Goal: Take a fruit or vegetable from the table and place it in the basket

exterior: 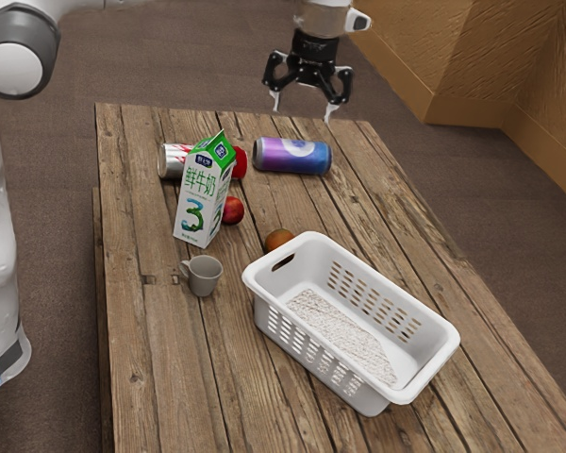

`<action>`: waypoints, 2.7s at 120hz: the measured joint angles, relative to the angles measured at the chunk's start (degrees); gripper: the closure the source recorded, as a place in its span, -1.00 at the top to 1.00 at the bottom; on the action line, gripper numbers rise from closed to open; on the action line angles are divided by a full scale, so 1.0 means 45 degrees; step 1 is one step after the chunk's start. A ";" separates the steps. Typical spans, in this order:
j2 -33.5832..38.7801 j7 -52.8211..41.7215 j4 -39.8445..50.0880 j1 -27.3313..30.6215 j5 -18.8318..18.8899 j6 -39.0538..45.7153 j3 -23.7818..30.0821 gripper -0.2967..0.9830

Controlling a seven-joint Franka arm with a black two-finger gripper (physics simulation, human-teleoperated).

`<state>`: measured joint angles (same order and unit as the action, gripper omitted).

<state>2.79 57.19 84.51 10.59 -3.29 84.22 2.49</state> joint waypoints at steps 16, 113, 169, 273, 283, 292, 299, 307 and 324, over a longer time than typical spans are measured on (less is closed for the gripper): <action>0.0012 0.3305 -0.0005 -0.0334 0.0015 -0.0125 0.0012 0.54; -0.2654 1.2664 -0.0986 0.0314 -0.0096 0.0409 -0.0244 0.54; -0.1733 1.4004 0.3263 -0.0550 -0.0758 0.3456 -0.0264 0.54; 0.0202 1.3793 0.6827 -0.1034 -0.1806 0.5649 -0.0272 0.54; 0.0227 1.3733 0.6907 -0.0998 -0.1884 0.5789 -0.0295 0.54; 0.0222 1.3681 0.6923 -0.0914 -0.1918 0.5875 -0.0326 0.54; 0.0217 1.3645 0.6926 -0.0822 -0.1931 0.5923 -0.0335 0.54; 0.0210 1.3608 0.6927 -0.0748 -0.1937 0.5964 -0.0338 0.54; 0.0075 1.3540 0.6927 -0.0807 -0.1945 0.6070 -0.0339 0.54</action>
<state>3.13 118.13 115.69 6.96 -12.04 111.53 0.97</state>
